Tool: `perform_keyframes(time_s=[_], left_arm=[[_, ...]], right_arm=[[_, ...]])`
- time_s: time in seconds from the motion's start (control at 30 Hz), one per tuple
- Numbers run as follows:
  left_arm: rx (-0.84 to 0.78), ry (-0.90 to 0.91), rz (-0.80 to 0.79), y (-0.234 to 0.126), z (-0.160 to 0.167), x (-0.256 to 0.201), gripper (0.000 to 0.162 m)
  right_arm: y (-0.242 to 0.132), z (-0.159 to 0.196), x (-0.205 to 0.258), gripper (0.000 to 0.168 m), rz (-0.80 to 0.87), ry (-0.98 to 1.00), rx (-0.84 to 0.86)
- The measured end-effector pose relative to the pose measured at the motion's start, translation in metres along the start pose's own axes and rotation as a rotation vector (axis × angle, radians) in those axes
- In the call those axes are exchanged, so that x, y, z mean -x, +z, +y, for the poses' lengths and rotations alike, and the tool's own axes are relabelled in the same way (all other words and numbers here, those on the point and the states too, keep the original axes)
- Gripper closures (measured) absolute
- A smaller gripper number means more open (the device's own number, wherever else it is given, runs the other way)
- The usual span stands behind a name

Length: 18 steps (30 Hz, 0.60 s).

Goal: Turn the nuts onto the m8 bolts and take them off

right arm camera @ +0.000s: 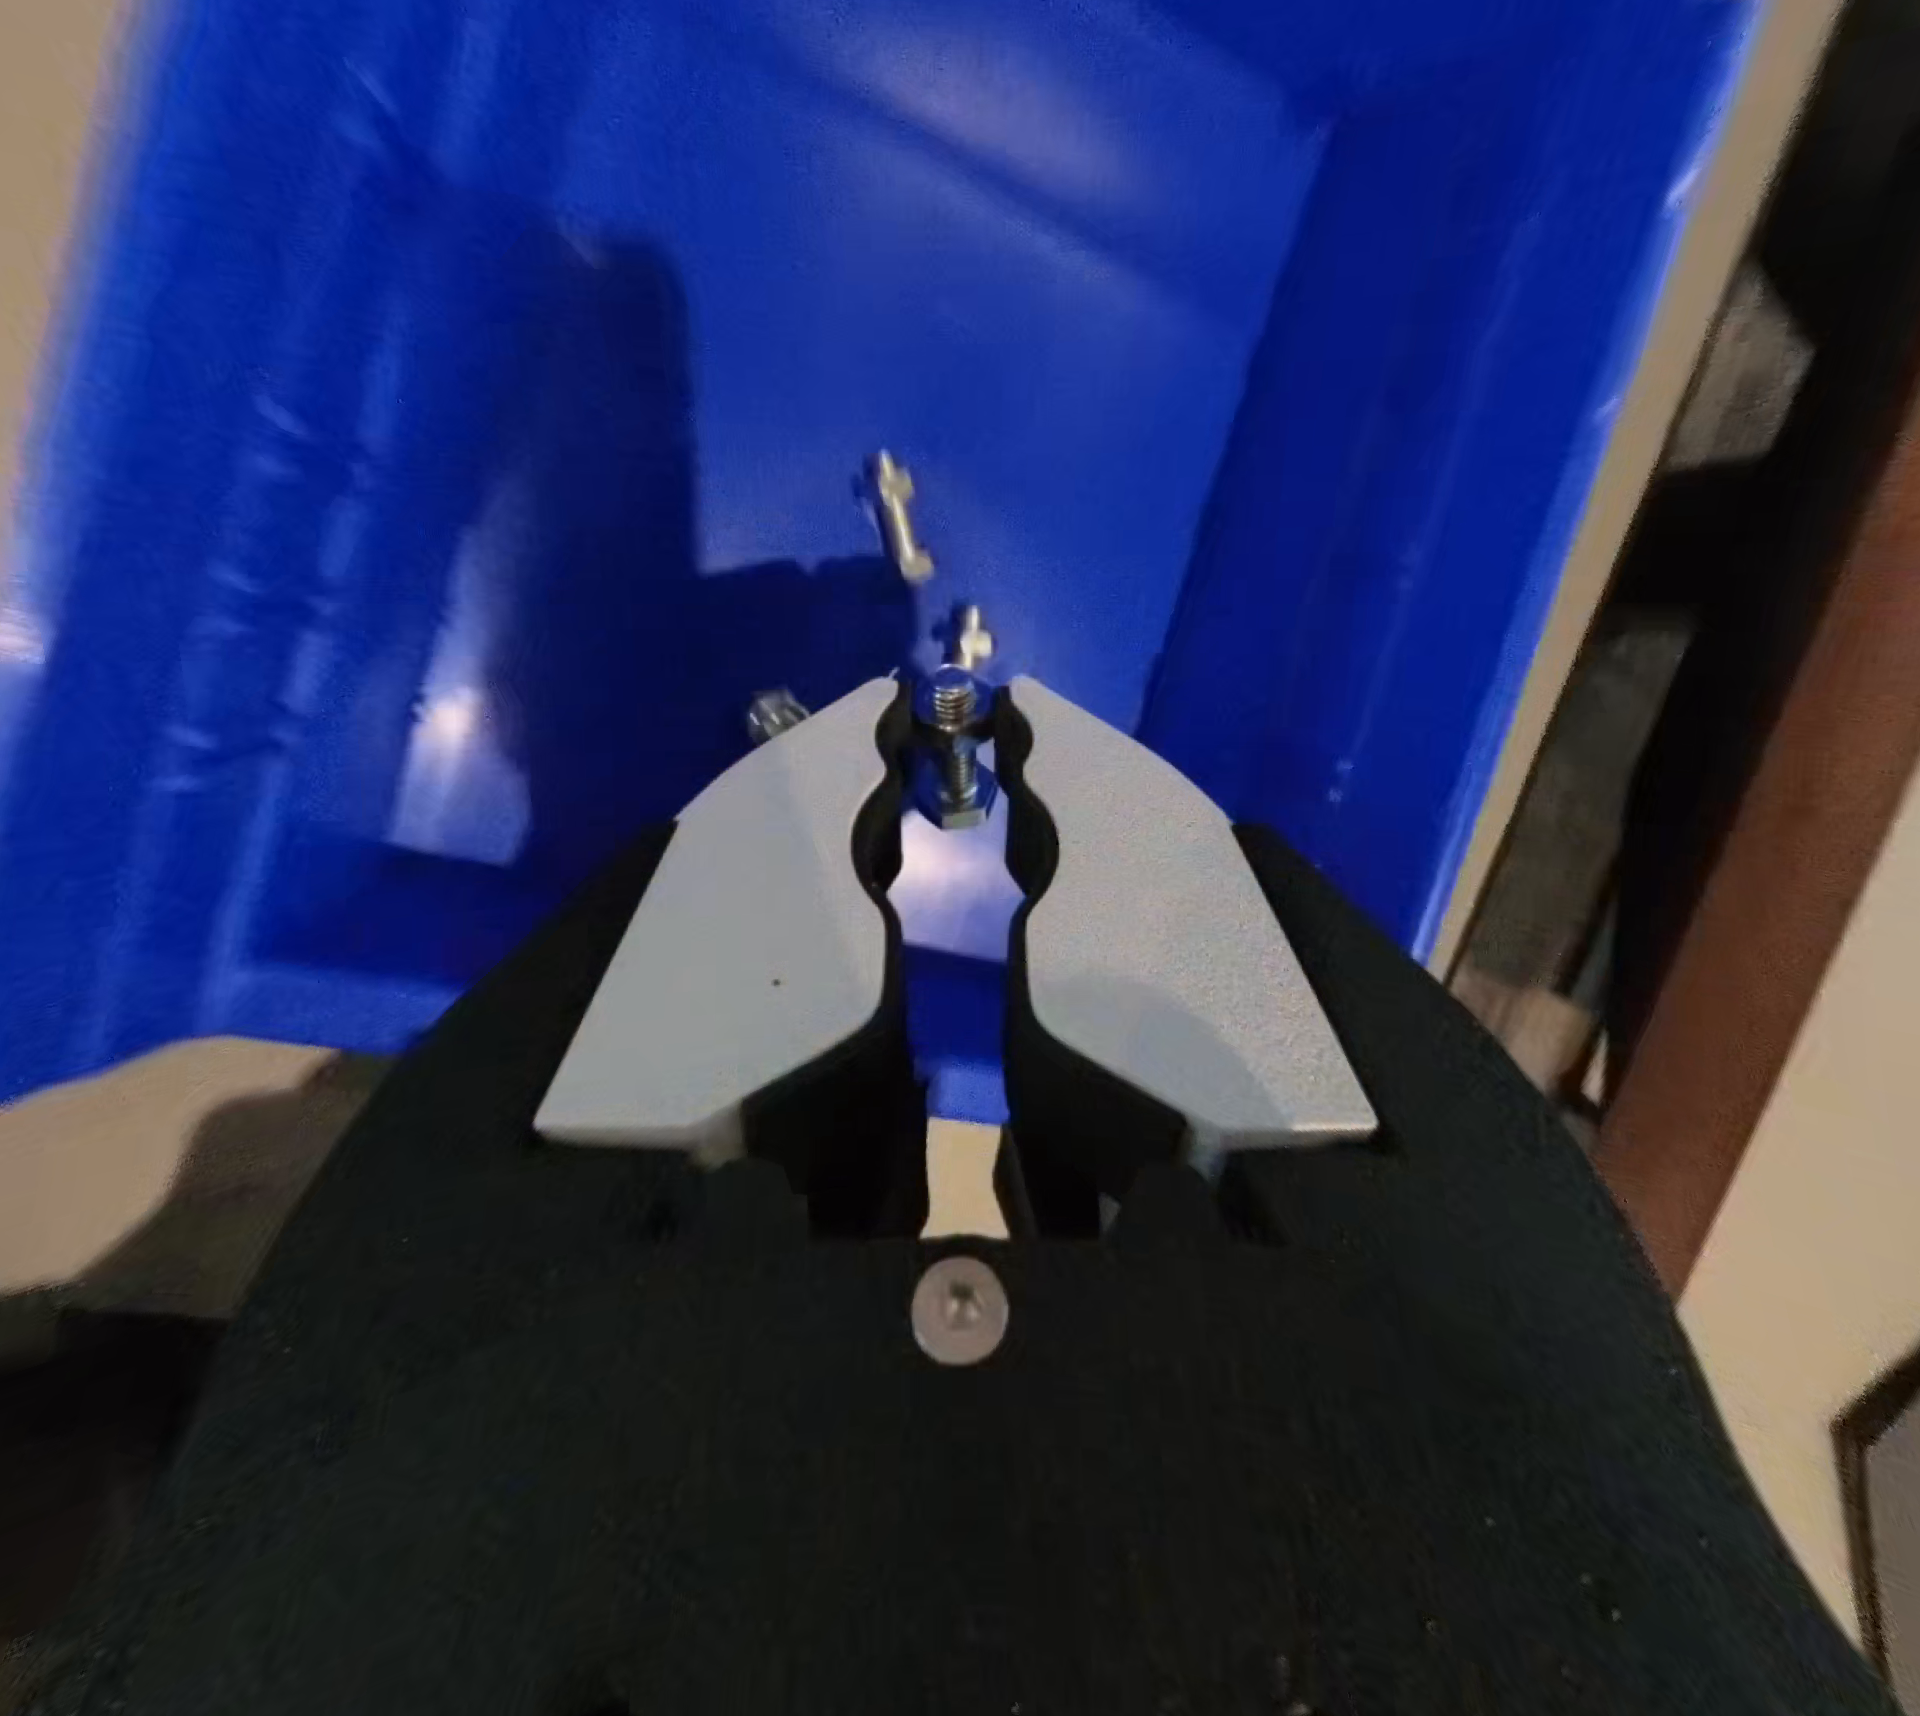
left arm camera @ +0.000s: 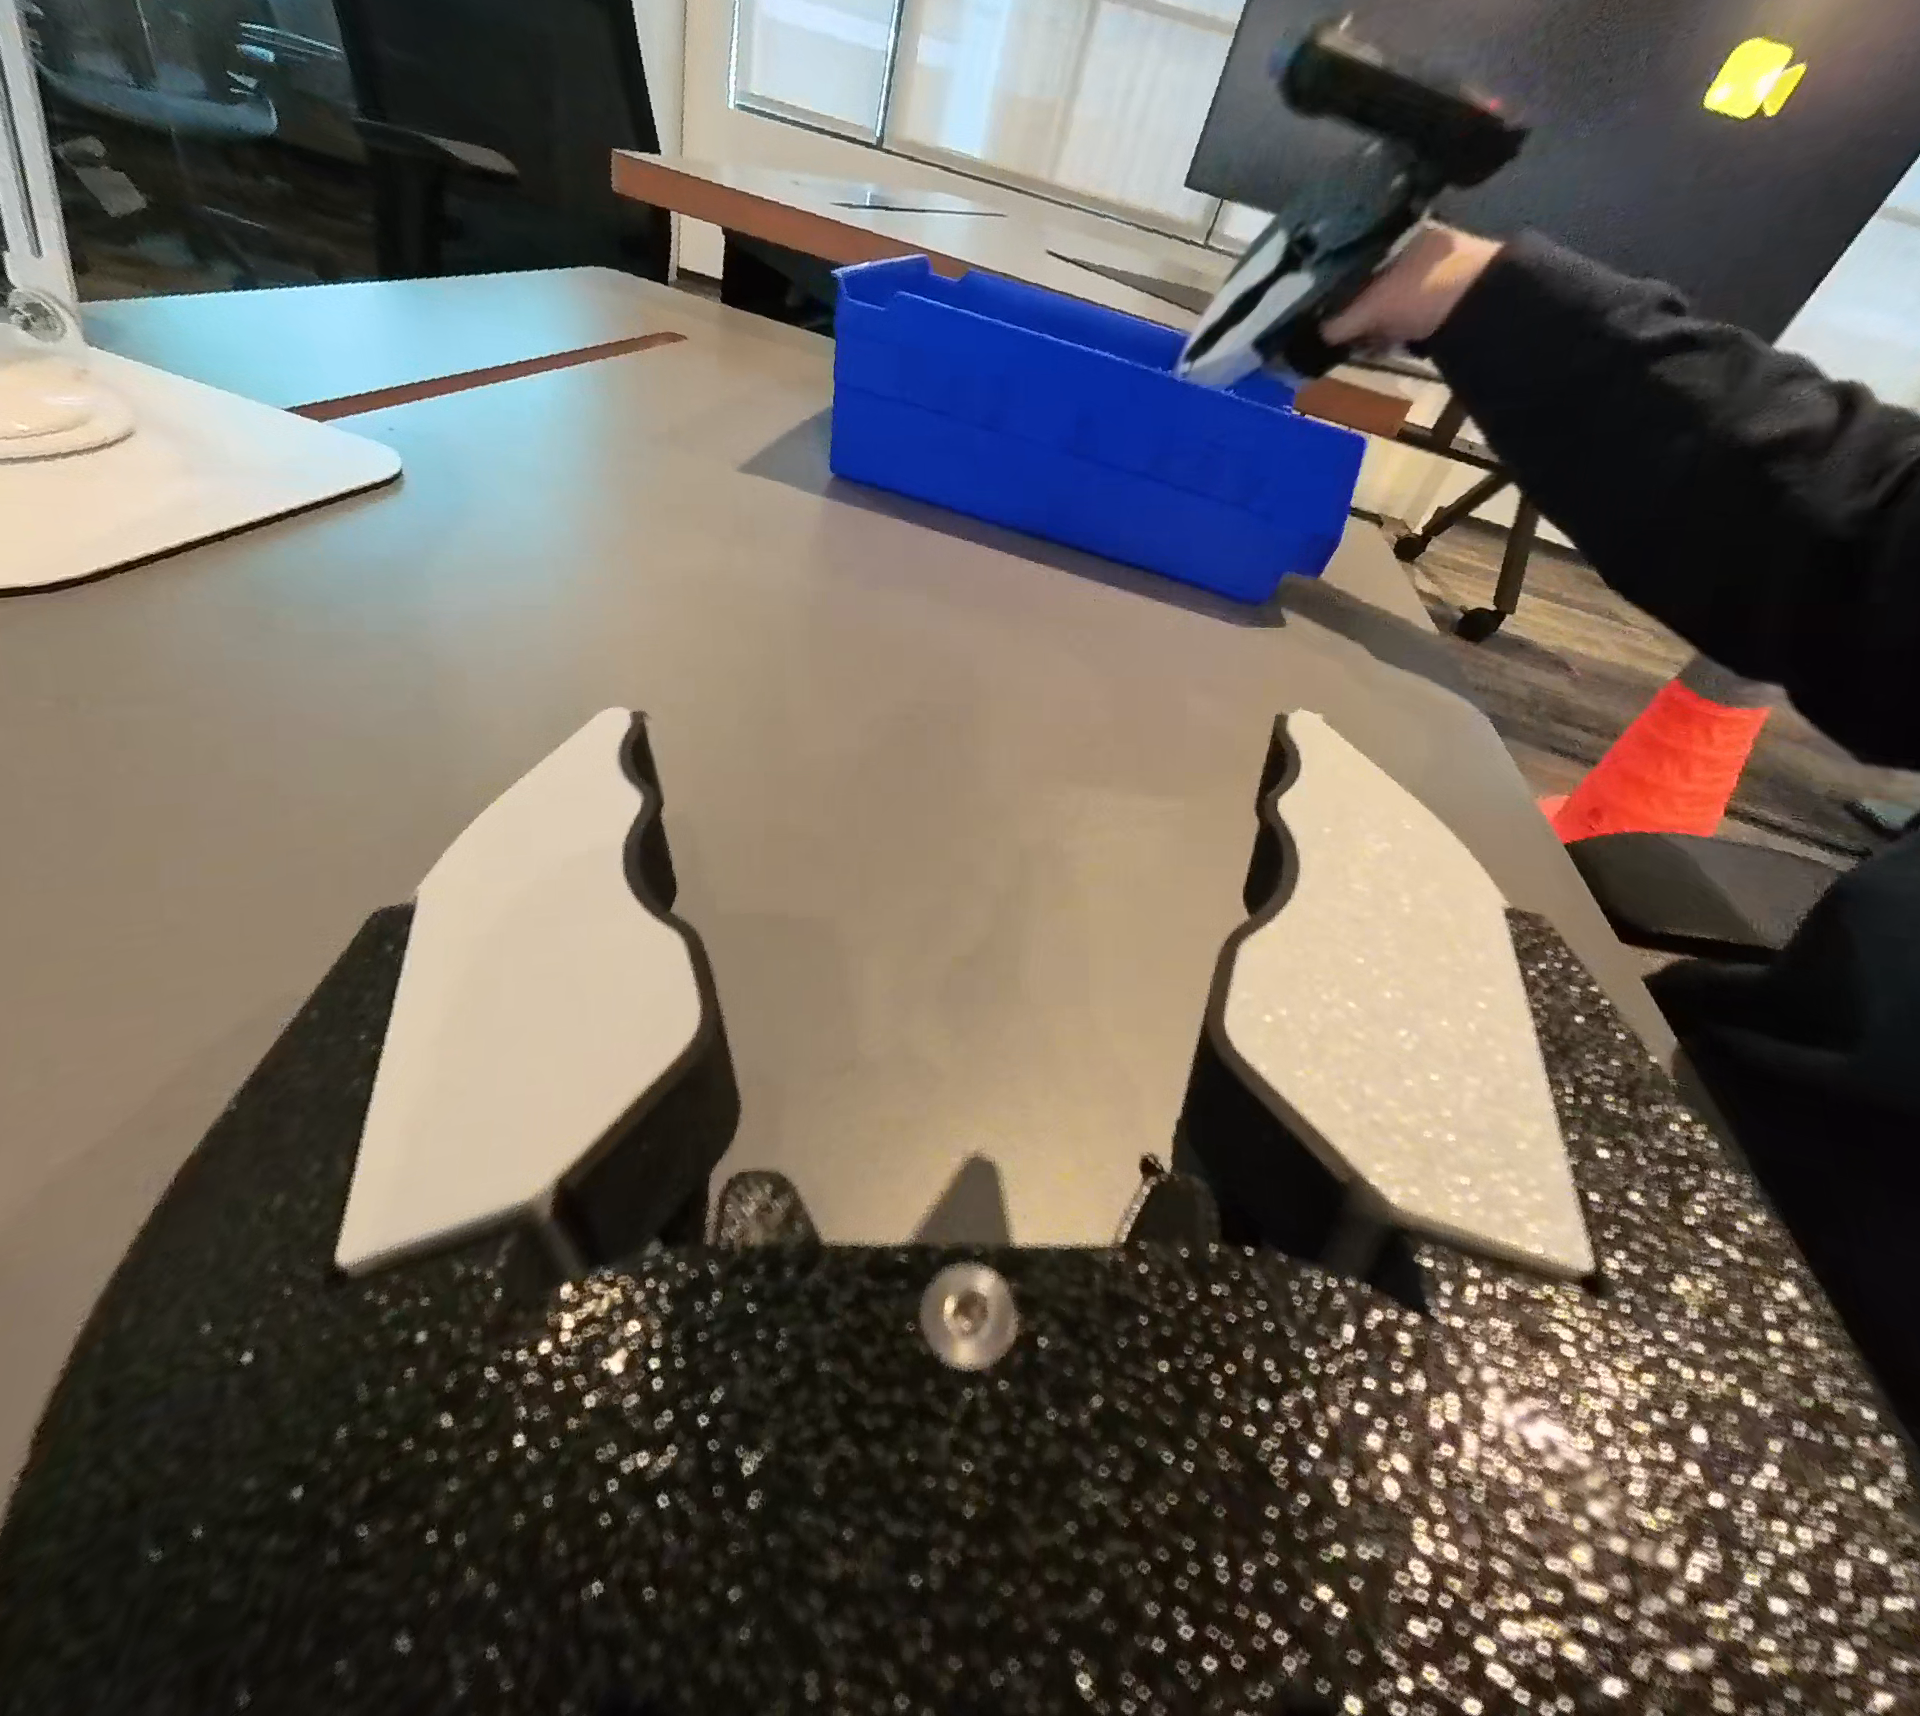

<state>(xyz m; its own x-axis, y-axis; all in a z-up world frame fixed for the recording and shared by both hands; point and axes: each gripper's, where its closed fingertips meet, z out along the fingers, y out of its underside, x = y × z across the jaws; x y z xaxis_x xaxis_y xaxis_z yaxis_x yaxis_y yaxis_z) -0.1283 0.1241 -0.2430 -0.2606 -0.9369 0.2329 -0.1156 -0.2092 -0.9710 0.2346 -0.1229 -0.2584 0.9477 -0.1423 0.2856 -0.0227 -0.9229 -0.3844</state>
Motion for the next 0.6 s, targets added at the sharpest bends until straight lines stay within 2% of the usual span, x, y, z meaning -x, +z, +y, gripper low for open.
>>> perform_keyframes(time_s=[0.1,0.17,0.27,0.37,0.43,0.5,0.6], left_arm=[[0.006,0.009,-0.005,0.001,0.001,0.0,0.054],[0.005,0.013,-0.008,0.001,0.001,0.0,0.06],[-0.012,0.001,-0.008,-0.001,-0.002,0.001,0.061],[-0.034,-0.022,-0.005,-0.003,-0.004,0.002,0.061],[-0.041,-0.03,-0.004,-0.004,-0.005,0.003,0.061],[-0.046,-0.024,-0.008,-0.004,-0.006,0.003,0.061],[-0.054,-0.003,-0.026,-0.005,-0.007,0.003,0.062]], right_arm=[[0.021,0.022,-0.003,0.153,-0.022,-0.031,0.129],[0.03,0.027,-0.003,0.153,-0.019,-0.053,0.167],[0.038,0.033,0.001,0.152,-0.035,-0.08,0.227],[0.044,0.037,0.007,0.136,-0.07,-0.074,0.256],[0.045,0.037,0.004,0.127,-0.037,-0.077,0.257],[0.033,0.026,-0.004,0.119,0.042,-0.059,0.187],[-0.017,-0.019,-0.002,0.115,0.189,-0.006,-0.082]])
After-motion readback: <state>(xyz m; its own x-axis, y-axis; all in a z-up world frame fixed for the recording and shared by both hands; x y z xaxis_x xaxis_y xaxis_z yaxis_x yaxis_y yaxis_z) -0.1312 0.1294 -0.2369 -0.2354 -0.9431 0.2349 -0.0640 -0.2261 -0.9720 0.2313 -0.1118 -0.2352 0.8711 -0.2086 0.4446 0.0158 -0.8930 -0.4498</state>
